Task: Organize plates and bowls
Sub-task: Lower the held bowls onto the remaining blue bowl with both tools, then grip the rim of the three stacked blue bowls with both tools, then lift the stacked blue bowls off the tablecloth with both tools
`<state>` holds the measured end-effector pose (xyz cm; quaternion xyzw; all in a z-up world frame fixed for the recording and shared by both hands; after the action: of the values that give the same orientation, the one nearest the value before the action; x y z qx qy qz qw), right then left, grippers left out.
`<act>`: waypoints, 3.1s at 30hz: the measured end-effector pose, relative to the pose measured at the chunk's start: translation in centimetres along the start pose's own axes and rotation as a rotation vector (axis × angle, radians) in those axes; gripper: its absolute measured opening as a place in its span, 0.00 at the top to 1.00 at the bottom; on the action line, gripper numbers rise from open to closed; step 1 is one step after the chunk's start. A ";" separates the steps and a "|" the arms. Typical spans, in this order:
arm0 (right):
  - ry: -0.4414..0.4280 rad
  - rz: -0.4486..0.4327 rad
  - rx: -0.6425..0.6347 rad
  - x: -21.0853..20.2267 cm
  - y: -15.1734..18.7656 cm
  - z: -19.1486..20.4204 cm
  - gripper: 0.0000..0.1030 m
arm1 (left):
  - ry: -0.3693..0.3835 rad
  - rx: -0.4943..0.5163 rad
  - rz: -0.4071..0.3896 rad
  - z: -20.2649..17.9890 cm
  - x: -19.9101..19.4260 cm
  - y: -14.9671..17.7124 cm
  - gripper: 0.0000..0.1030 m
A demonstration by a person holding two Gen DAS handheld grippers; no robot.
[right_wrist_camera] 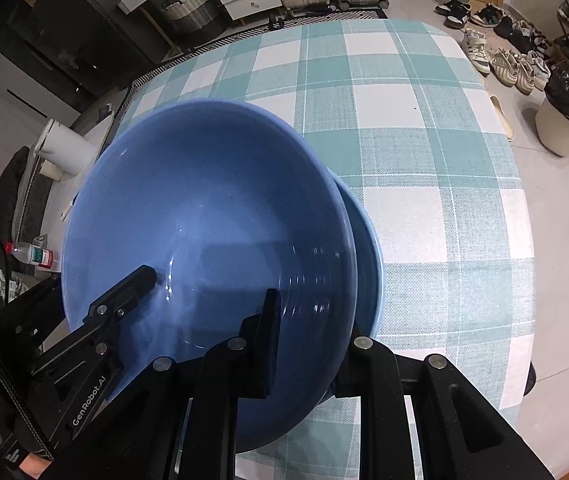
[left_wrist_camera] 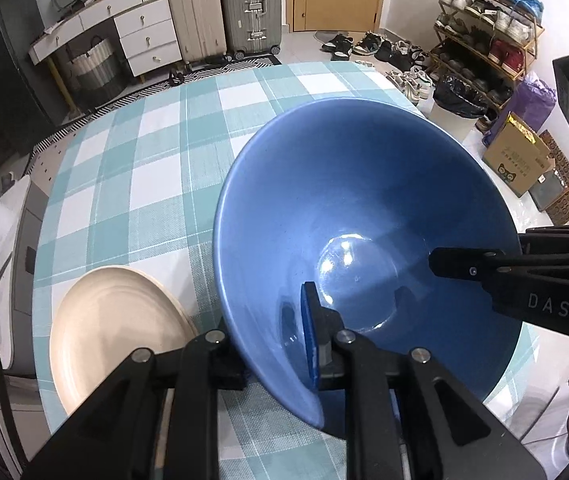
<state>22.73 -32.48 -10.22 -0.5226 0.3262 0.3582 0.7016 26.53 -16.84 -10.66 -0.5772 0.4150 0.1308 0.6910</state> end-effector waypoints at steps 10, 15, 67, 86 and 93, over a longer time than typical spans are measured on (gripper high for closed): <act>0.054 -0.048 -0.053 -1.0 0.3 0.2 0.81 | -0.079 0.095 -0.004 -0.7 0.5 0.1 0.79; 0.077 -0.061 -0.076 -1.2 0.6 0.1 0.81 | -0.100 0.120 -0.005 -0.9 0.6 0.3 0.78; 0.129 -0.146 0.016 0.2 -0.5 -4.2 0.75 | 0.063 -0.073 0.012 -1.2 3.4 3.3 0.53; -0.047 -0.164 0.142 4.4 0.8 -4.2 0.71 | 0.181 -0.251 0.045 -1.2 4.5 3.9 0.49; -0.026 -0.235 0.181 3.5 0.5 -4.4 0.71 | 0.181 -0.275 0.016 -1.3 4.8 3.9 0.48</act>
<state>23.73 -36.11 -14.43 -0.4870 0.2845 0.2495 0.7872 26.38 -18.23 -16.78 -0.6726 0.4584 0.1393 0.5640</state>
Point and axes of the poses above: each gripper's, at about its wrist camera, not at the fingertips, and x roughly the way its jaws point, z to its left, y to its underside, the point moved 8 cm from there along x, roughly the way its jaws point, and after that the axes turned 15 degrees about -z, right-handed, at the moved point
